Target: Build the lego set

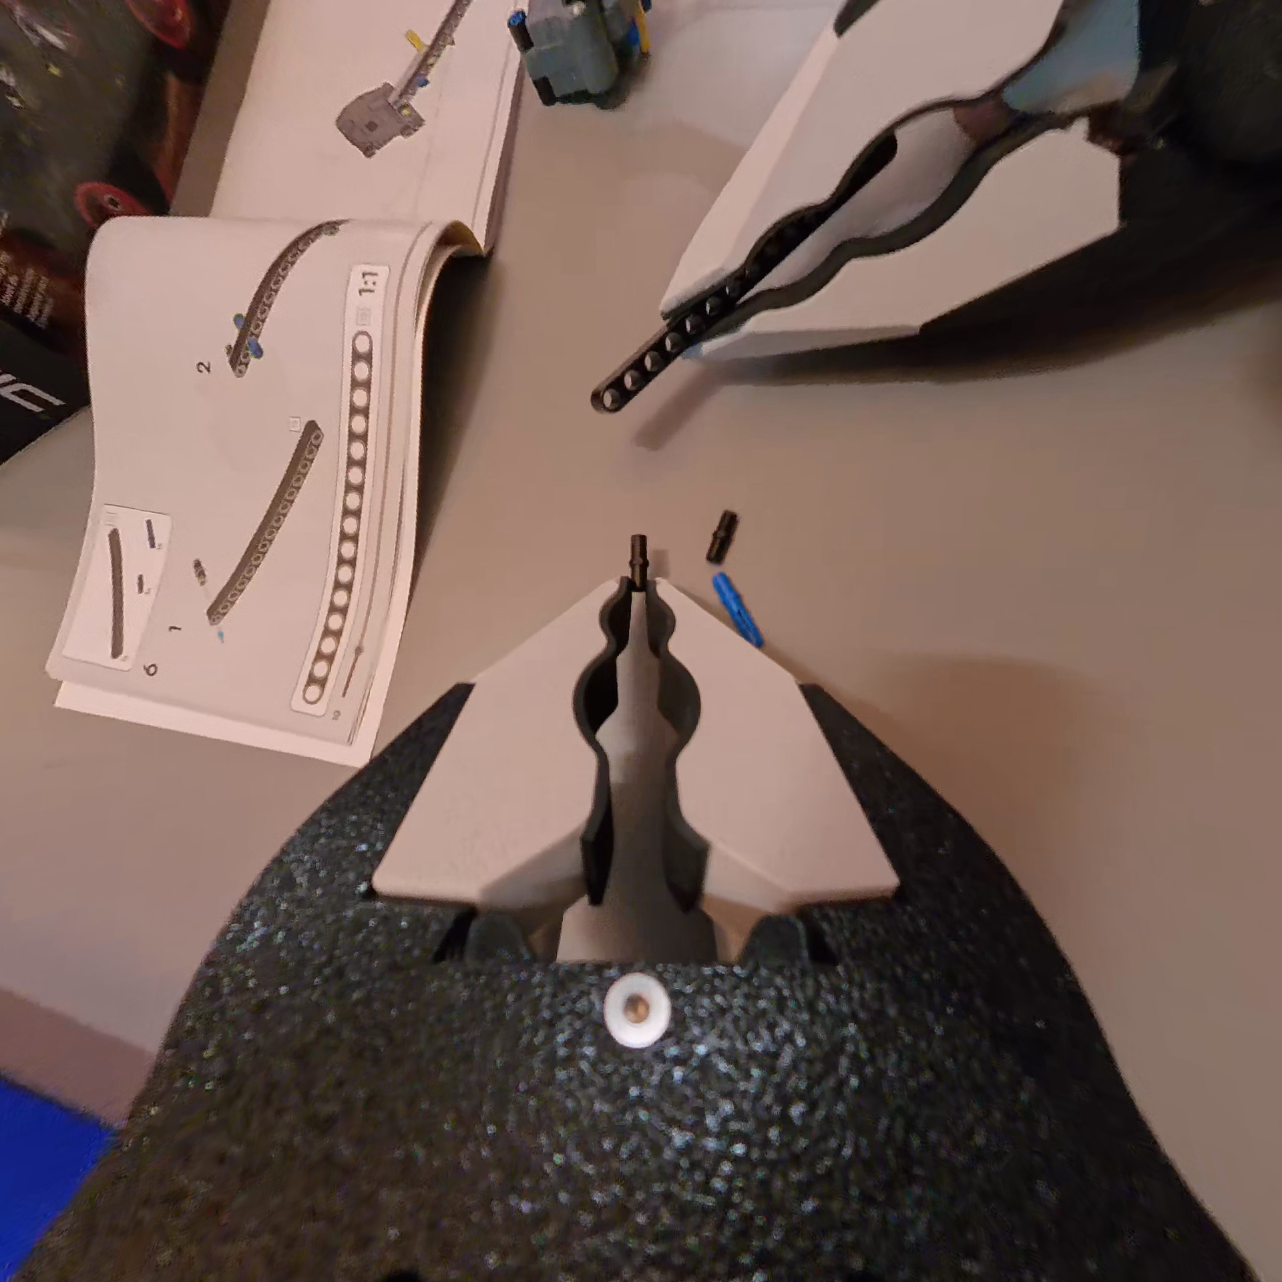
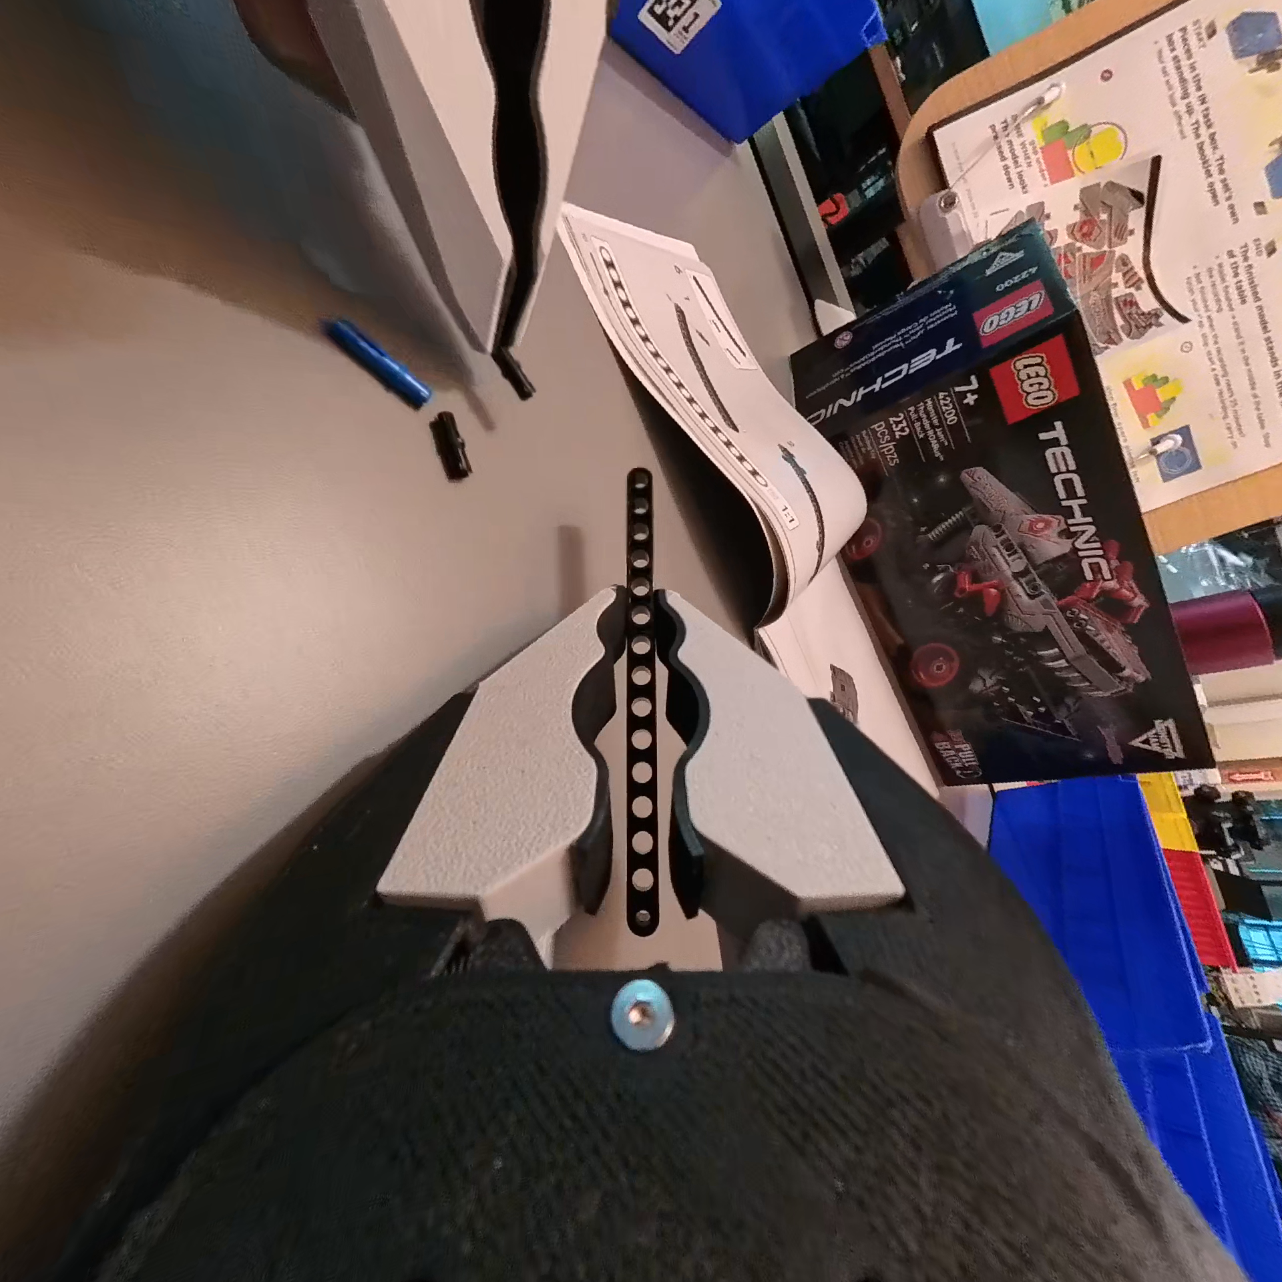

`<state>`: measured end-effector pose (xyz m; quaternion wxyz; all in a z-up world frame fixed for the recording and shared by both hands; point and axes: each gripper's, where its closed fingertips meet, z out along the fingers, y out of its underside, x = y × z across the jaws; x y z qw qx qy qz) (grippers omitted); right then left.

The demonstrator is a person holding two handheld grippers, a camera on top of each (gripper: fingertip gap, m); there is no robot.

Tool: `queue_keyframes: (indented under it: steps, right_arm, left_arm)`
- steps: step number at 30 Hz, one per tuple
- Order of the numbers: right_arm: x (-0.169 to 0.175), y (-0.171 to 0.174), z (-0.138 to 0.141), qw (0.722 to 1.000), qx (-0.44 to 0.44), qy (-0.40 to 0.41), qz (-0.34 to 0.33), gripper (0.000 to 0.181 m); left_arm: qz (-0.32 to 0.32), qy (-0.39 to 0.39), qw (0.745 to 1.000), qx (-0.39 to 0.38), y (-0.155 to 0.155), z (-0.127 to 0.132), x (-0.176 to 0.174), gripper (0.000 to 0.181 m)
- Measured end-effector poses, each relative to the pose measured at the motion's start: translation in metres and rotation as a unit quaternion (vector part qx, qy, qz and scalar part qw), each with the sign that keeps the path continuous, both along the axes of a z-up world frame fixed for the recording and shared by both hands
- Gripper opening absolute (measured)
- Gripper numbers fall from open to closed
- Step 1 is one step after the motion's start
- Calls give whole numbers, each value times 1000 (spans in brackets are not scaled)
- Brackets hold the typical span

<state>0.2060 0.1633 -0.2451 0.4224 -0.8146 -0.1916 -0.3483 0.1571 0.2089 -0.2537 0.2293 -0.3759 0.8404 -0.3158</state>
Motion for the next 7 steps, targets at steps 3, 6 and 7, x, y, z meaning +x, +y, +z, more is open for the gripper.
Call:
queue_keyframes:
  steps: [3,6,7]
  right_arm:
    - [1,-1,1,1000,-1,-11,-5,5]
    - [4,-2,2,1000,2,-19,-13,5]
    - [6,-3,1,1000,-2,-18,-18,5]
  left_arm:
    - [26,-7,999,-32,-10,9,8,1]
    - [46,-7,996,-74,-20,18,17,1]
    - [53,-4,996,-75,-21,19,20,1]
